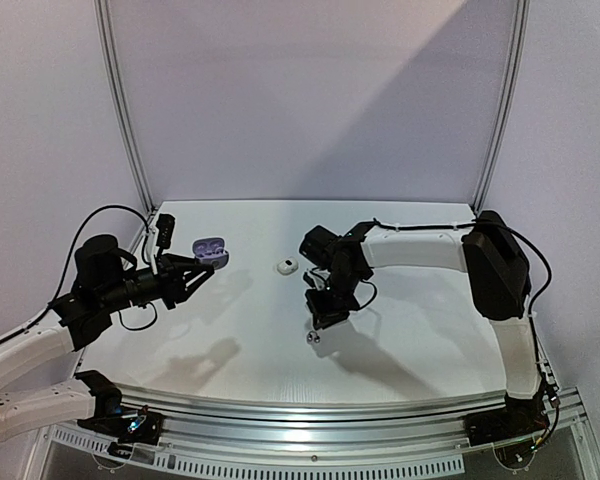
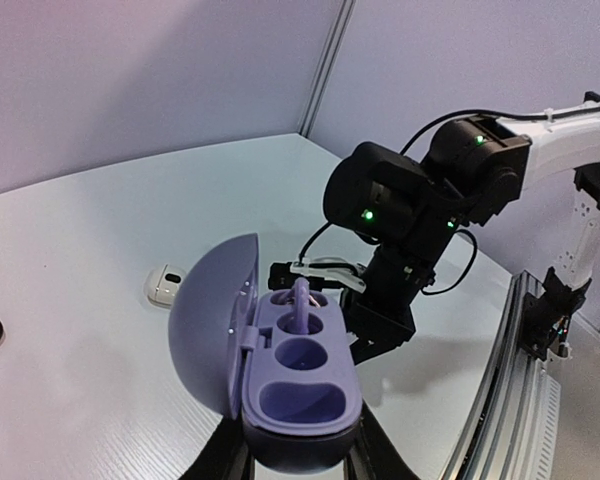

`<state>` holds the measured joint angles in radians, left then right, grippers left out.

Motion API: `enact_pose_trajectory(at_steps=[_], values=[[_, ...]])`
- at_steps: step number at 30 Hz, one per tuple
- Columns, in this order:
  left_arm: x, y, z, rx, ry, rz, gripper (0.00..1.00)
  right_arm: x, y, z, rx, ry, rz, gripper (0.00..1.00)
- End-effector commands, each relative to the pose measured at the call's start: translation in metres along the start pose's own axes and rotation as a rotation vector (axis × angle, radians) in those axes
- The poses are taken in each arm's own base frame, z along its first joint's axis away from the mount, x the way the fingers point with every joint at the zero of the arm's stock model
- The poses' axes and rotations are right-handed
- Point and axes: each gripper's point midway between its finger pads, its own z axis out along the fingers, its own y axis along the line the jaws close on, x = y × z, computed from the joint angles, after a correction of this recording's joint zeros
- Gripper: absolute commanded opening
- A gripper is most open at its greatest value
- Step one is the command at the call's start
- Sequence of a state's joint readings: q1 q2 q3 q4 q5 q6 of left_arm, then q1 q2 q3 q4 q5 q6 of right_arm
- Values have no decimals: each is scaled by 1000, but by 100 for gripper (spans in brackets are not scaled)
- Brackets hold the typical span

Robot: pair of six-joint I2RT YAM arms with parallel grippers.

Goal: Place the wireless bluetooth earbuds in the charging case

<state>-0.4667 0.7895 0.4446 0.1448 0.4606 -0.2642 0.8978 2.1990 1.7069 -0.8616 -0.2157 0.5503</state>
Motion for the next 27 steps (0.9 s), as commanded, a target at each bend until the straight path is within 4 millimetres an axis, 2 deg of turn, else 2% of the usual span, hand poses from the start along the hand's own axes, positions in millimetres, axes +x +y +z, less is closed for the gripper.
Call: enact_pose_trajectory(at_steps=[1,11,15,27], values=[[-2,2,-1,-5,-20,-1,0,5,3,11,36,27,-7,17],[-4,2,-2,-6,-24,1,0,10,-1,15,73,47,-5,16],[-4,2,-2,-4,-25,1,0,11,6,14,70,50,-20,16],[-2,3,0,-6,-23,1,0,31,0,24,147,123,-42,16]])
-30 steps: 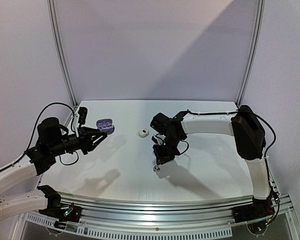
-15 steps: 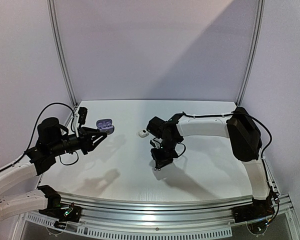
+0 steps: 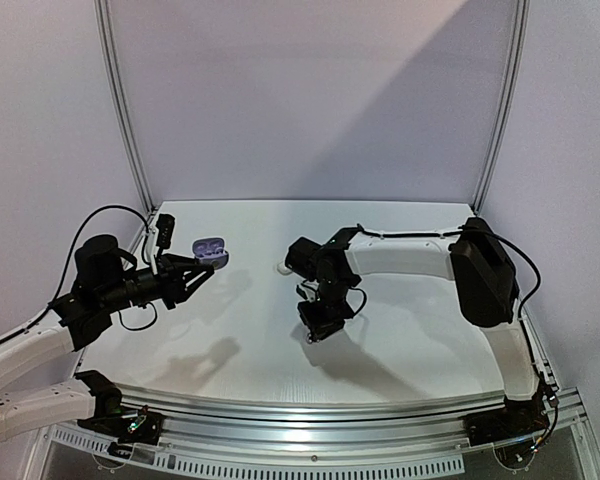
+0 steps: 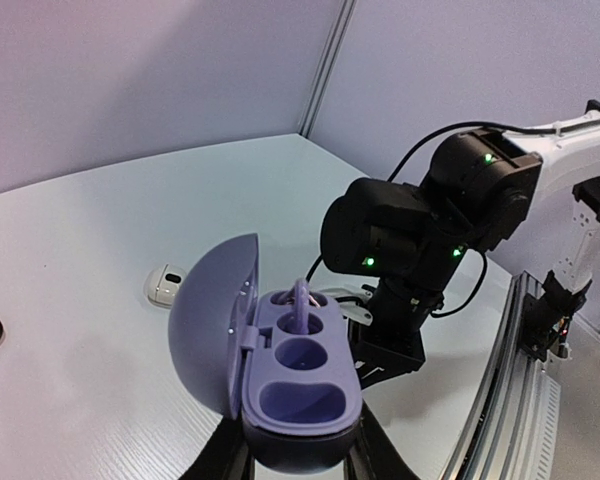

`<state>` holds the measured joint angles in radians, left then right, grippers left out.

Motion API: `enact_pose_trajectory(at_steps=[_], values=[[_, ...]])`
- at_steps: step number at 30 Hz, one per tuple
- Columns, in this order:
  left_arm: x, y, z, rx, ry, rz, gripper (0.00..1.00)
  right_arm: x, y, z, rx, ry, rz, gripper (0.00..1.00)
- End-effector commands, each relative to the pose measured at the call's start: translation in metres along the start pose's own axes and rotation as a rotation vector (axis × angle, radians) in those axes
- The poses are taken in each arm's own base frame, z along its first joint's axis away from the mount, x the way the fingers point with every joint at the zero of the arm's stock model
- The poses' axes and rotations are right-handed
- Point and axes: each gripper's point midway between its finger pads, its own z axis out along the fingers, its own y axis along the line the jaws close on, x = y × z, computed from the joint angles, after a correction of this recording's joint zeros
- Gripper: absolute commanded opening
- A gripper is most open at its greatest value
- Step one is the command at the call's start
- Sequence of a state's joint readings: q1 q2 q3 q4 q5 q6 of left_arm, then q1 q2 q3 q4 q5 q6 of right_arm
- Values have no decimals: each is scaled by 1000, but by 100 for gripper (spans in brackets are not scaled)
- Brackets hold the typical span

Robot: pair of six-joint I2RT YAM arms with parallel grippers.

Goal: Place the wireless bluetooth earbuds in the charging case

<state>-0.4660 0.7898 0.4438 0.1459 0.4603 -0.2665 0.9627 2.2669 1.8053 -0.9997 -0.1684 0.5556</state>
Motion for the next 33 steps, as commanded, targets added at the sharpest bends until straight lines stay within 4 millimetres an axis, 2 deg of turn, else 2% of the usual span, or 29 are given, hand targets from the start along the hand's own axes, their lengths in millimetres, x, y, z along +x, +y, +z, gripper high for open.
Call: enact_pose_trajectory(at_steps=[1,7,11,33], values=[[-3,3,-1,-5,-24,4,0,7,-9,17,56,42,-5,16],[-2,3,-1,-5,-20,2,0,-5,-1,20,30,12,-19,16],[-1,3,-1,-7,-20,4,0,-7,-2,21,43,12,-23,21],[2,4,-2,-7,-17,-3,0,-18,3,21,35,-14,-72,24]])
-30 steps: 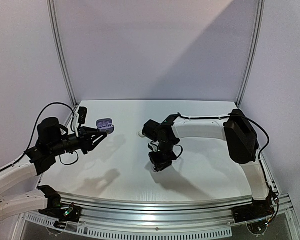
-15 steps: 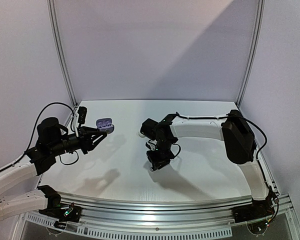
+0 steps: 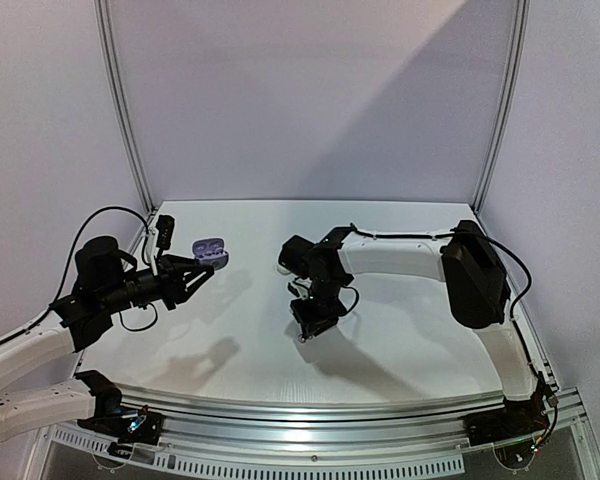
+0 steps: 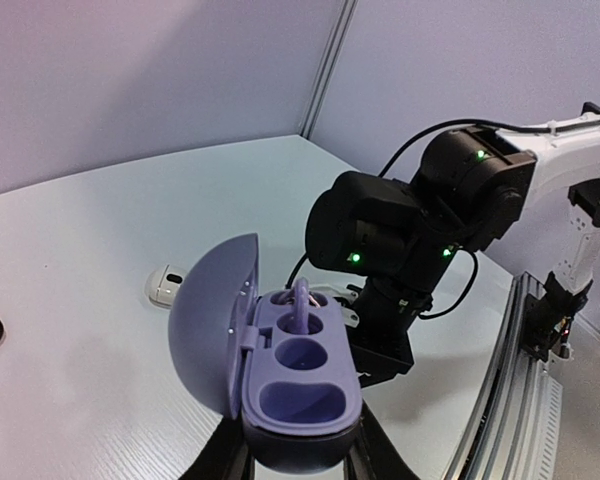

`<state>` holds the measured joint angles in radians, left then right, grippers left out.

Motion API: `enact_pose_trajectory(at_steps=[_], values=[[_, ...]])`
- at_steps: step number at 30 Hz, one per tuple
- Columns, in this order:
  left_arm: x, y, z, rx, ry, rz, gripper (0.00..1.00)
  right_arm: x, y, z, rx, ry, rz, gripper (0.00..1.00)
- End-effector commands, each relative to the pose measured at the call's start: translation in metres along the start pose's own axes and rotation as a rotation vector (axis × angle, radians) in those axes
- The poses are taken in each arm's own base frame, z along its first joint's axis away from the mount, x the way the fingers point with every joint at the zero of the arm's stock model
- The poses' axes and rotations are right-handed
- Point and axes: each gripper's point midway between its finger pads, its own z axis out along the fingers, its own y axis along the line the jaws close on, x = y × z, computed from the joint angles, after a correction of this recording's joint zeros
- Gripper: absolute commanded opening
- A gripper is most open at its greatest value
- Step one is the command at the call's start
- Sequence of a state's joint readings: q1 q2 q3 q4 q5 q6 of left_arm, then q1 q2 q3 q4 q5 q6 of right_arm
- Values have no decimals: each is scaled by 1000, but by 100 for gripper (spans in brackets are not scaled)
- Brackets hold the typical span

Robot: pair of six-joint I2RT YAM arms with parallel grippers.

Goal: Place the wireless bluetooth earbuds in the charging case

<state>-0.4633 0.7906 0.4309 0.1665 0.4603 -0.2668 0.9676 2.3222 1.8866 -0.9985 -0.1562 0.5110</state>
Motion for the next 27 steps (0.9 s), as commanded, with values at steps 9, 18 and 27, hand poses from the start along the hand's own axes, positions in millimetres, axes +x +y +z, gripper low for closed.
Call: enact_pose_trajectory(at_steps=[9,18,27], values=[[1,3,-1,-5,-11,-4,0,-6,-2,14,30,7,-49,24],[2,4,-1,-11,-9,-2,0,-5,-1,18,17,19,-64,8],[2,4,-2,-12,-13,4,0,-12,4,-7,10,-37,-67,5]])
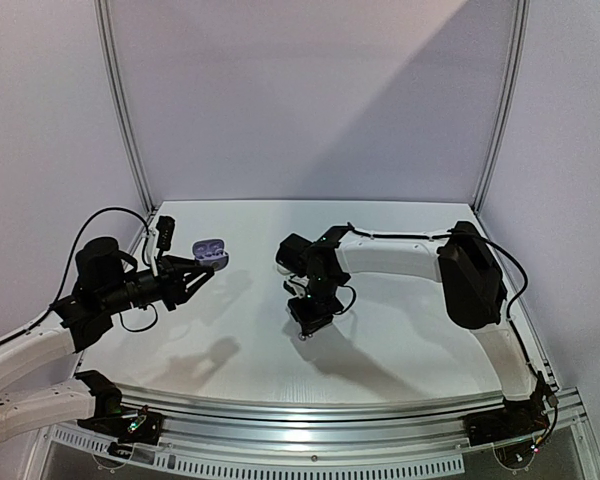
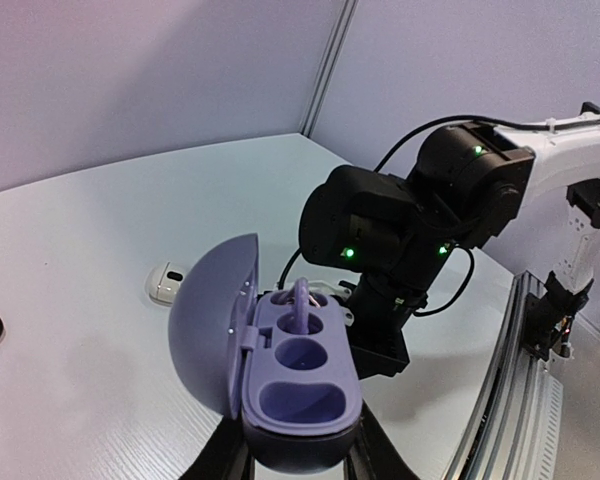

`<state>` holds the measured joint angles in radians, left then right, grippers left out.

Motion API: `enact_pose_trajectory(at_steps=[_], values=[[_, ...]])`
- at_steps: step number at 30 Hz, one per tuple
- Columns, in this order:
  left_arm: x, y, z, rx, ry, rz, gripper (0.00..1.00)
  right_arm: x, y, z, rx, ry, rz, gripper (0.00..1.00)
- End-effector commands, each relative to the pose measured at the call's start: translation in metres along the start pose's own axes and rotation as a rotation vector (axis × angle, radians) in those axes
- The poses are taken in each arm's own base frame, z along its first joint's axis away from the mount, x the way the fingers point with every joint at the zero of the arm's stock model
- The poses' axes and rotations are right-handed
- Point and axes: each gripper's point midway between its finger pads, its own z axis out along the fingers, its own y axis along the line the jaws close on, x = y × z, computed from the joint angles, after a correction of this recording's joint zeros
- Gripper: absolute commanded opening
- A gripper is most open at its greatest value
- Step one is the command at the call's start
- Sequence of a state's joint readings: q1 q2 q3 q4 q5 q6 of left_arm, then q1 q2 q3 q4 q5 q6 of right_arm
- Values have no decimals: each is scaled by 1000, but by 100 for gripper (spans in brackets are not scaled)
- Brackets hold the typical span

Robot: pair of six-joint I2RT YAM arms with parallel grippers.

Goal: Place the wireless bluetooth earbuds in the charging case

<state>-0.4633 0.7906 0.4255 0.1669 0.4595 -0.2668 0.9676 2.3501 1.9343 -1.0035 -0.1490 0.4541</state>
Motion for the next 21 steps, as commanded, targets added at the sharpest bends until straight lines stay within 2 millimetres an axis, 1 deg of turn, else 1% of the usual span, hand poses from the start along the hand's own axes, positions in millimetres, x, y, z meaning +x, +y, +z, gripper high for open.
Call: enact_pose_trajectory(at_steps=[1,4,6,8,9,11,12,13,15,16,17,19,21], values=[[0,4,-2,-11,-17,8,0,-4,0,-12,14,-32,-8,5],[-1,4,-2,-12,-20,15,0,-12,1,-31,22,-91,-5,3],[-2,4,-2,-15,-24,18,0,-22,4,-51,21,-158,-6,2],[-4,5,-2,-21,-33,23,0,-35,9,-75,25,-251,-12,2],[-6,5,-3,-22,-40,27,0,-44,11,-98,38,-330,-15,1],[-15,3,-4,-21,-72,53,0,-61,22,-140,43,-474,-31,1],[-19,2,-4,-22,-88,71,0,-68,28,-169,47,-563,-38,0],[-26,1,-5,-22,-113,98,0,-74,35,-192,50,-638,-50,0],[-38,-1,-7,-32,-163,164,0,-83,52,-241,62,-800,-93,0],[-44,-1,-7,-41,-188,200,0,-83,63,-267,53,-879,-110,0],[-50,-2,-7,-51,-213,238,0,-82,75,-288,55,-950,-145,0],[-61,-6,-7,-54,-263,293,0,-81,94,-322,39,-1069,-180,0],[-69,-15,-4,-42,-307,347,0,-80,112,-347,19,-1167,-216,0]])
